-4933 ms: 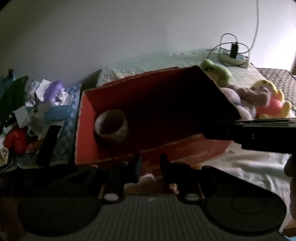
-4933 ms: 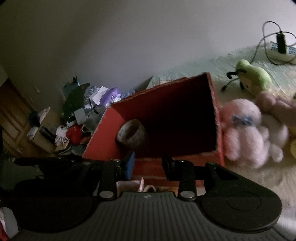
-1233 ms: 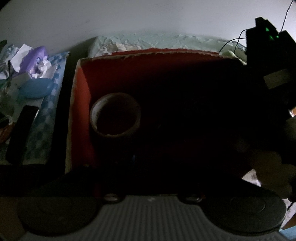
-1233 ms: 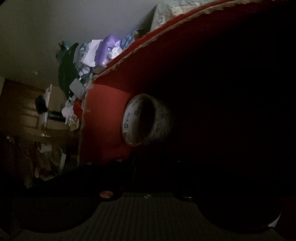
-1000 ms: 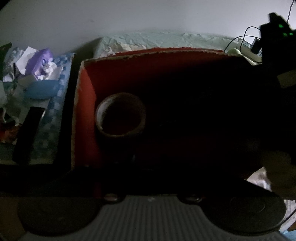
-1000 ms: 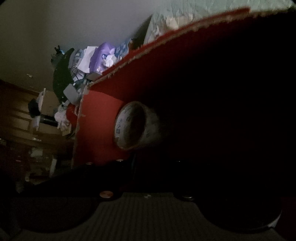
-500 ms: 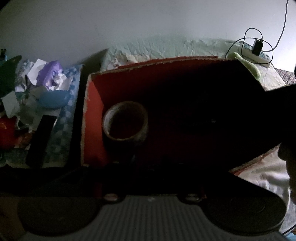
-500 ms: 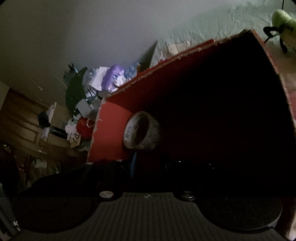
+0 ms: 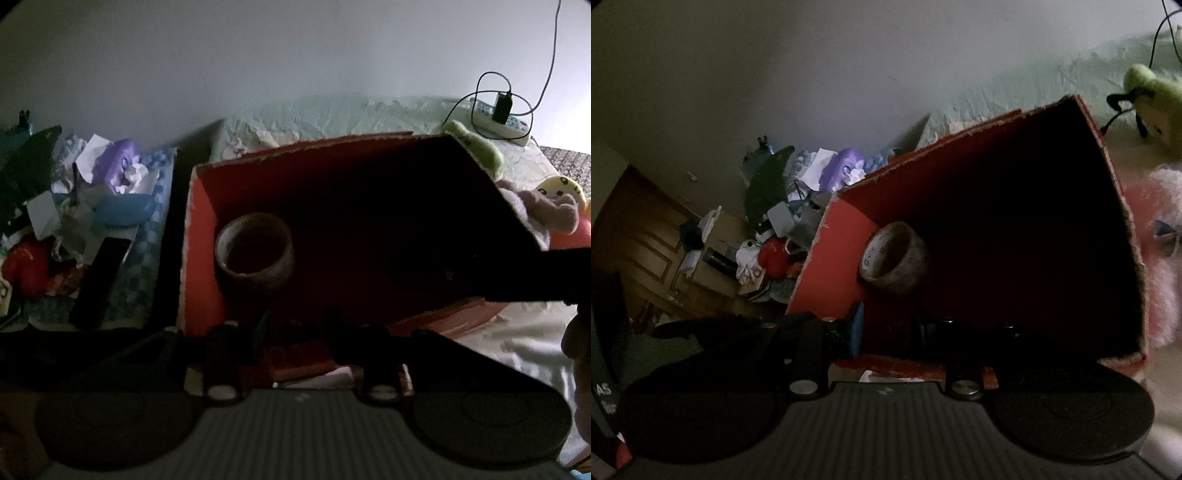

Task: Organize objects
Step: 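Withdraw the right gripper and grasp the orange wooden figure by its neck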

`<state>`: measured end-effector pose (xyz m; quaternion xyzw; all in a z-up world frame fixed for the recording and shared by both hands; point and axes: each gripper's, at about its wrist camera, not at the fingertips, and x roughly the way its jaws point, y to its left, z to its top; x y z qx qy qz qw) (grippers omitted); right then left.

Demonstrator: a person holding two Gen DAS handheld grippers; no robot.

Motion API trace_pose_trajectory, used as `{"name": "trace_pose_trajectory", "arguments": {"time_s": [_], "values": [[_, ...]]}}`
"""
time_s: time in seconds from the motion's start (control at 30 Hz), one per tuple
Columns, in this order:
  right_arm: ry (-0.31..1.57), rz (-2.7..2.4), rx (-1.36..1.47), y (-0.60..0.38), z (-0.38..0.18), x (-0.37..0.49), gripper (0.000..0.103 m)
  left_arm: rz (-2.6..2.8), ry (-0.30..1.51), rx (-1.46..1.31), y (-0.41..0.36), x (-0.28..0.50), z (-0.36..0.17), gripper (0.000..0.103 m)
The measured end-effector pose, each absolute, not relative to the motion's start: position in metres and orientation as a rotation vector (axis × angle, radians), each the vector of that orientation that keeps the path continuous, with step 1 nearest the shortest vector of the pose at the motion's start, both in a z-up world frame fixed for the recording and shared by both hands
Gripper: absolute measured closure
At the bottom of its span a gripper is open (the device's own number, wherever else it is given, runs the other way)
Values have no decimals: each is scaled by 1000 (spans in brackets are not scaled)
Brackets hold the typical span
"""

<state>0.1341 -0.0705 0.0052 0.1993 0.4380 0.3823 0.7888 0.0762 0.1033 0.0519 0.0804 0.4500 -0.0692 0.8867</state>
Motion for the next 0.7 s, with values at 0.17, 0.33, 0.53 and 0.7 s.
{"name": "trace_pose_trajectory", "arguments": {"time_s": [0.17,0.33,0.53,0.7], "values": [[909,828,412,-79,9,121,71,-157,911,172,97,61,60,69],[875,834,421,-92,10,107,71,-171,899,194,88,45,63,69],[881,823,419,-108,1,92,71,-226,909,190,77,26,57,68],[932,775,443,-123,-16,87,71,-295,951,149,67,19,43,69]]}}
